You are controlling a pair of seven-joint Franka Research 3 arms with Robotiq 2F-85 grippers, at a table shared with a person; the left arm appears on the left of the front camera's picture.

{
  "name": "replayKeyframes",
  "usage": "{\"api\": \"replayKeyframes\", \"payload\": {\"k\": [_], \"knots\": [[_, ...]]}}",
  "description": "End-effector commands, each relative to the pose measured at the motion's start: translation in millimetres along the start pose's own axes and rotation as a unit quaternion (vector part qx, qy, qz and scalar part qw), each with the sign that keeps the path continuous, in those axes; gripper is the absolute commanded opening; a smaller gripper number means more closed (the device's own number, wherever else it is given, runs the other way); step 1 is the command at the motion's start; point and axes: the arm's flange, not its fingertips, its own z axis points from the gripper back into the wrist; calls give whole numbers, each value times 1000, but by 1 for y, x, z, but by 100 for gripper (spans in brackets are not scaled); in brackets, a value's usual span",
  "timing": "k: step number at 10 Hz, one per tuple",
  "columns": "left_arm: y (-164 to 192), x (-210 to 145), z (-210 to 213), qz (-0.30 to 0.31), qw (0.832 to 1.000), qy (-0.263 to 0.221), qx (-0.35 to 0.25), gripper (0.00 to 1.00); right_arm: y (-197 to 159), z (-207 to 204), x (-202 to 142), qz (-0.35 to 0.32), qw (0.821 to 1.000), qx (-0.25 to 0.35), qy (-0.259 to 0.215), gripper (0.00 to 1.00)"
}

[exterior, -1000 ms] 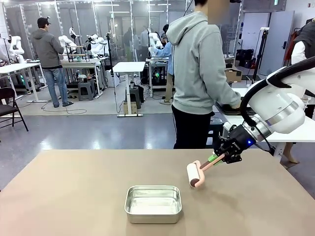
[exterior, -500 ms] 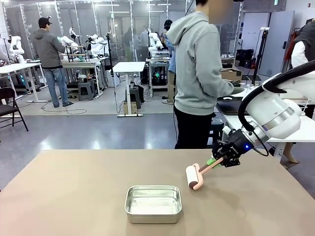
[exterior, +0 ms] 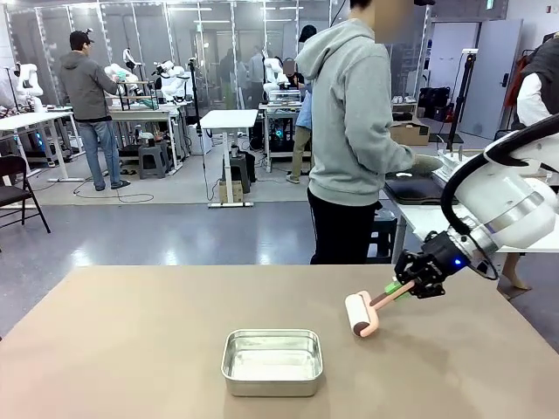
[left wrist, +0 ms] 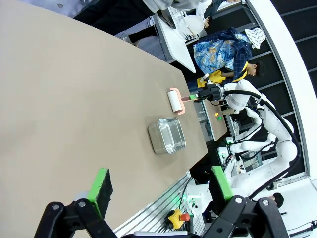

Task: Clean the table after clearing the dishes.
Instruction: When the right (or left) Handle tray is removed, use the right hand (or left hand) to clean the right (or left) side of the table with the Lint Roller.

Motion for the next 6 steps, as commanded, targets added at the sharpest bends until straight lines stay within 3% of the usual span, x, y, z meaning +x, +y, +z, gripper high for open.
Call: {"api": "replayKeyframes", "payload": {"k": [1, 6], "knots": [[-1, -2, 3, -3, 1000, -1, -6, 100, -38, 19, 6, -9, 998, -62, -27, 21], [-1, -2, 3, -3, 1000, -1, -6, 100, -88, 88, 2, -56, 988, -140, -28, 21]]}}
